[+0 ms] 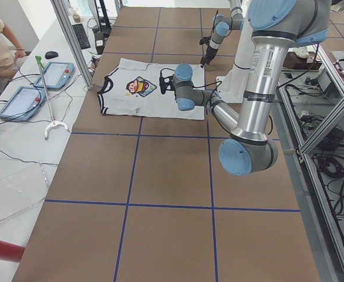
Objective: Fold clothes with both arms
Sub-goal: 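Move both grippers down along the shirt sides toward the hem nearest robot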
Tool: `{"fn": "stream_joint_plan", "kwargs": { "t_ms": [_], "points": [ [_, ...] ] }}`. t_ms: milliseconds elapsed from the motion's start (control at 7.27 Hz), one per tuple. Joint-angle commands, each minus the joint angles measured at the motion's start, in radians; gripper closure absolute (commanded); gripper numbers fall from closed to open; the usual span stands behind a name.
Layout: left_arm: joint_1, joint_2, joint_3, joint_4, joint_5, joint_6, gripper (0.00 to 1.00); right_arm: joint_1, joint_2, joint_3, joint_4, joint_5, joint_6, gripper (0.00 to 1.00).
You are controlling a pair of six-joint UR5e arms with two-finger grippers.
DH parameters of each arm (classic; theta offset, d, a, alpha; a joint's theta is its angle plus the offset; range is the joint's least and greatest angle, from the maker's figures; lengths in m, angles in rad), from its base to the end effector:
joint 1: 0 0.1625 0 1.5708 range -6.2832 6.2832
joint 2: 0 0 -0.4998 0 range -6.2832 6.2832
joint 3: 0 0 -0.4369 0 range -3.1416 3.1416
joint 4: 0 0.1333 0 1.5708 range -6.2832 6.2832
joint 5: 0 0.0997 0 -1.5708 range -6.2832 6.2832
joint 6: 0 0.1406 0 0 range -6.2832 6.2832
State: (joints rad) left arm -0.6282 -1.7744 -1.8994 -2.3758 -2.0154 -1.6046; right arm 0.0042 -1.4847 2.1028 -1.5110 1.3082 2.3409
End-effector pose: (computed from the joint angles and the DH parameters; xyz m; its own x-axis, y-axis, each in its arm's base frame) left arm 0.4621 -0.4257 0.3627 0.1807 -0.1689 -0.9689 0.1982 0.9712 -0.1324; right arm -0.5611 -0.1722 0.4505 0.4430 0.6742 0.5910 -0.6620 0.6905 -0.2915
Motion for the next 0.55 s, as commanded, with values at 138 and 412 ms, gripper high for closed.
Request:
{"fn": "stream_joint_plan", "kwargs": {
  "t_ms": [138, 412],
  "points": [
    [-0.001, 0.021, -0.021, 0.001, 0.0, 0.0, 0.02, 0.011, 0.0, -0.003, -0.003, -0.001, 0.0, 0.38],
    [-0.002, 0.023, -0.026, 0.001, 0.001, 0.0, 0.02, 0.023, 0.001, -0.001, -0.006, 0.0, -0.002, 0.41]
  ]
}}
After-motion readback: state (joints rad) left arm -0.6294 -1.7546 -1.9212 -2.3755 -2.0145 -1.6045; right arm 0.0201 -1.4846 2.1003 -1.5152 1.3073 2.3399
